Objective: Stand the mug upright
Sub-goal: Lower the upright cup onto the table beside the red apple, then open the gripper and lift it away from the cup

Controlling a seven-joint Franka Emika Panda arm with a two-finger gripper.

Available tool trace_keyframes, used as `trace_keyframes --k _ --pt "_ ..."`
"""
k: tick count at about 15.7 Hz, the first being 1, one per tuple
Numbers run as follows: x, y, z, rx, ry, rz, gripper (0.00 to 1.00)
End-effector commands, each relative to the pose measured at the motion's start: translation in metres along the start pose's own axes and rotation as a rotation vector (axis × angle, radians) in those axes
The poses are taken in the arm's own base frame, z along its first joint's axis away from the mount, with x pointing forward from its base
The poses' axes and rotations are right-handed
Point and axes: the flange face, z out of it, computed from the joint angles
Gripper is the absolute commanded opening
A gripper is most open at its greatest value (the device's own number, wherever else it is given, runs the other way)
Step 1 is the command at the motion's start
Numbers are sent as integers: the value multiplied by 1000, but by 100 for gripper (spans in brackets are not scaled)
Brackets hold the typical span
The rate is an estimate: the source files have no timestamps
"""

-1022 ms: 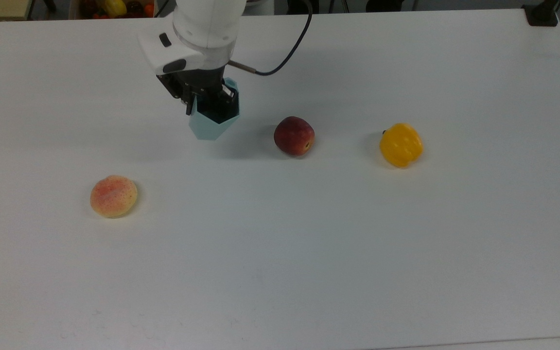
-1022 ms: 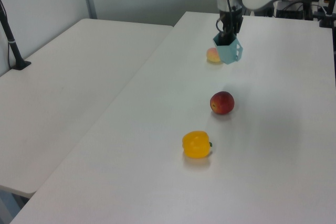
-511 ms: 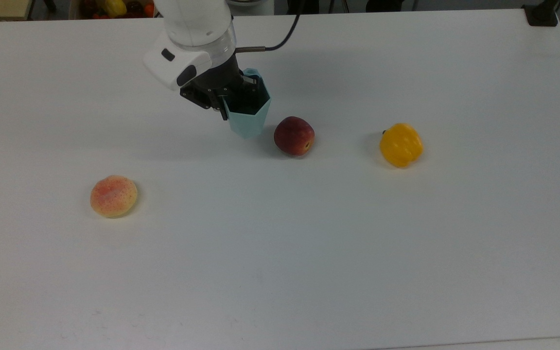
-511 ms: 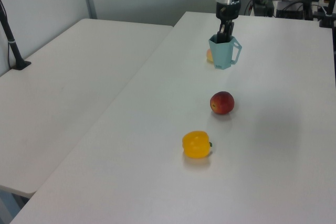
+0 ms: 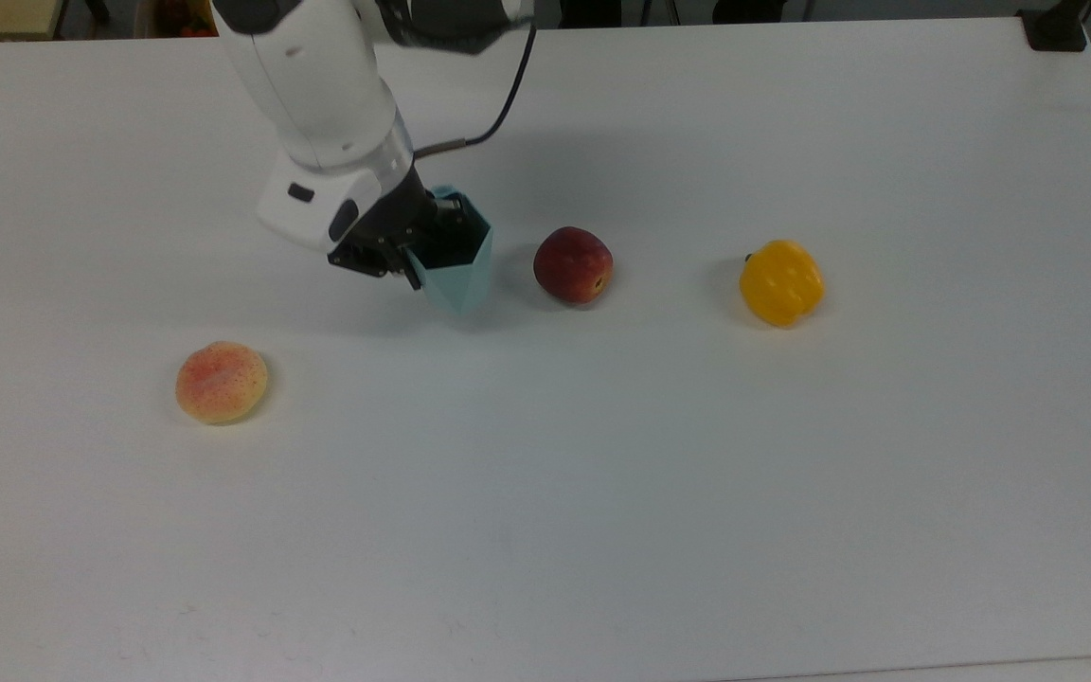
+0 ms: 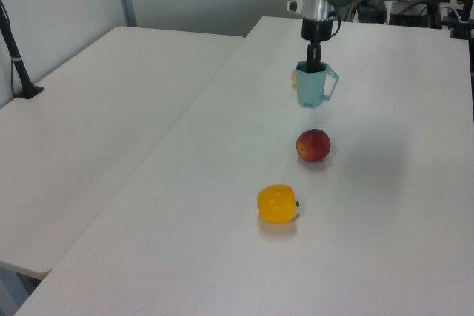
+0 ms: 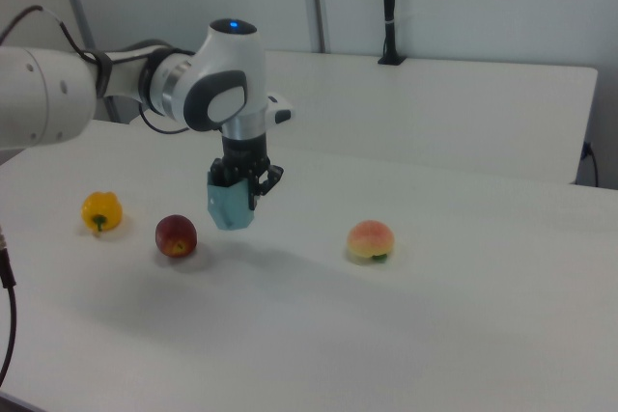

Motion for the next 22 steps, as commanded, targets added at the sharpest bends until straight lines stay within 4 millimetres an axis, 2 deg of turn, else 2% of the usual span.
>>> trace_keyframes --k 1,6,7,9,12,13,15,18,20,22 --pt "9 4 33 -11 18 -40 0" --pt "15 4 53 -22 17 -54 0" --pt "15 3 54 -22 15 -56 8" --pt "15 2 54 -23 14 -49 51" --pt "17 -3 53 -26 13 -55 100" --pt "18 -5 52 -29 14 -60 100" --pt "18 -10 33 -28 32 -59 100" --pt "13 -16 -16 -33 80 -62 100" --pt "4 -18 -42 -22 76 -62 100" --pt "-9 -19 -80 -12 87 -35 100"
